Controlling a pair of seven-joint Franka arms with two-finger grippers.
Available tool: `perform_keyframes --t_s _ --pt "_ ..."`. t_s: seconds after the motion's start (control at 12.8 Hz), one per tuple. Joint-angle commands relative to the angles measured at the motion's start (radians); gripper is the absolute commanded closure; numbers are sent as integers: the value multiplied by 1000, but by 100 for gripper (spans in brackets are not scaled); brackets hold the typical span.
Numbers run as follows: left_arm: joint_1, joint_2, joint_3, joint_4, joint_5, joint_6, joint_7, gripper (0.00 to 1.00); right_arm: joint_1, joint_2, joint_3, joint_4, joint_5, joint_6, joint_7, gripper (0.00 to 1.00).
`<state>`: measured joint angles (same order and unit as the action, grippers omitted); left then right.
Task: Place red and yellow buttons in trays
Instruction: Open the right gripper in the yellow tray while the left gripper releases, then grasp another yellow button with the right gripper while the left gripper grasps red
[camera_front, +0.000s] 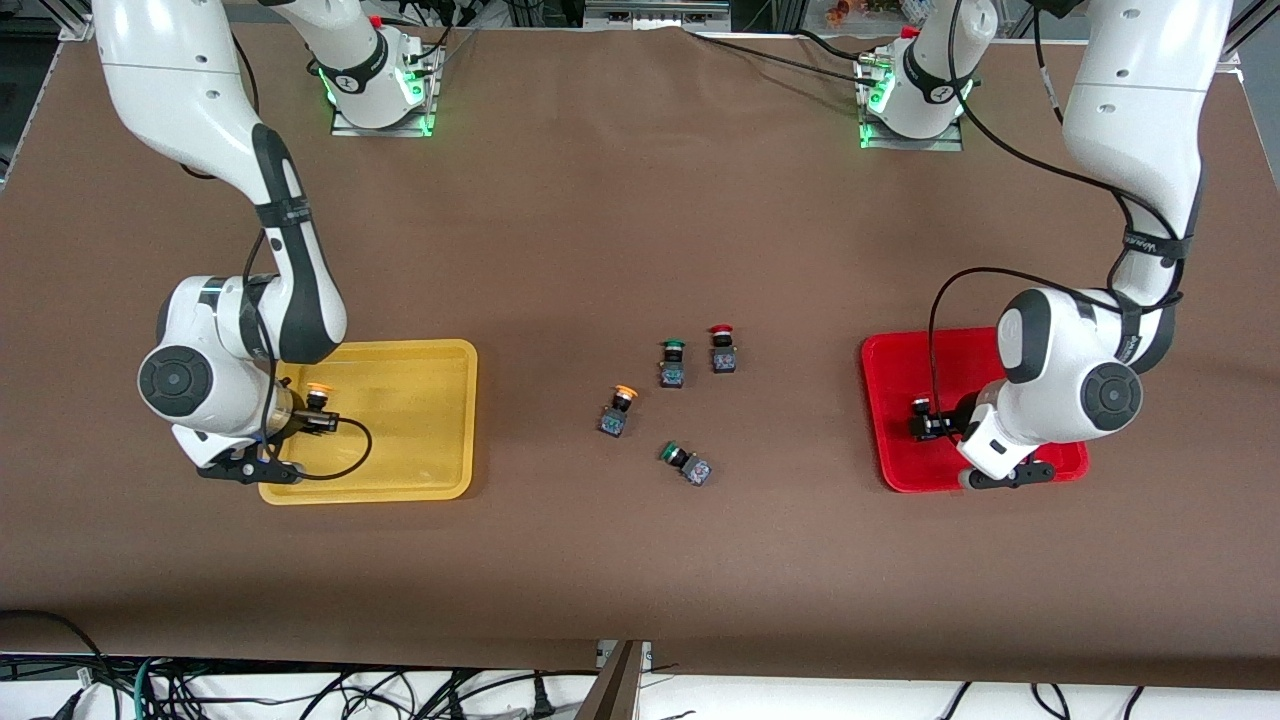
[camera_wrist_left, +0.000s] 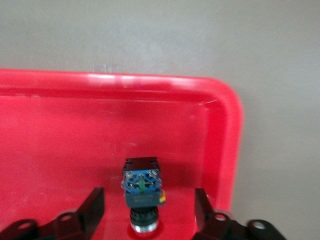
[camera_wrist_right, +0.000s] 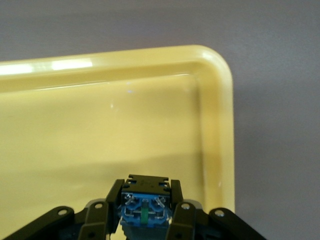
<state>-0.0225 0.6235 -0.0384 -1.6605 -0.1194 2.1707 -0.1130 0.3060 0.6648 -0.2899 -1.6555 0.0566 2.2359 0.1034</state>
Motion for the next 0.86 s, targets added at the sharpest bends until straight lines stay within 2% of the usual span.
perform_keyframes --t_s 0.0,0.08,0.16,0.23,0.31,0.39,0.47,0.63,0.78 --pt "-8 -126 -11 -4 0 -118 -7 0 10 -20 12 -99 40 96 -2 100" --pt "-11 -149 -35 11 -2 -184 -20 0 8 -19 12 -99 75 97 -14 100" --pt "-14 -169 -47 27 -2 -256 -52 0 8 -11 12 -99 83 99 -33 100" --pt "-16 -179 -90 33 -2 -299 -100 0 8 -8 12 -99 85 105 -51 100" --pt "-19 -179 -135 37 3 -302 -182 0 8 -8 12 -98 85 105 -60 84" --pt "-22 -176 -174 39 9 -301 -256 0 4 -8 12 -86 85 105 -62 16" --pt "-34 -168 -213 38 12 -299 -305 0 4 -13 12 -57 86 97 -63 0" --pt "-126 -130 -215 39 10 -261 -384 0 11 -16 32 29 110 58 -54 0" --pt "-181 -87 -216 38 12 -171 -476 0 18 -11 41 92 193 5 -1 0"
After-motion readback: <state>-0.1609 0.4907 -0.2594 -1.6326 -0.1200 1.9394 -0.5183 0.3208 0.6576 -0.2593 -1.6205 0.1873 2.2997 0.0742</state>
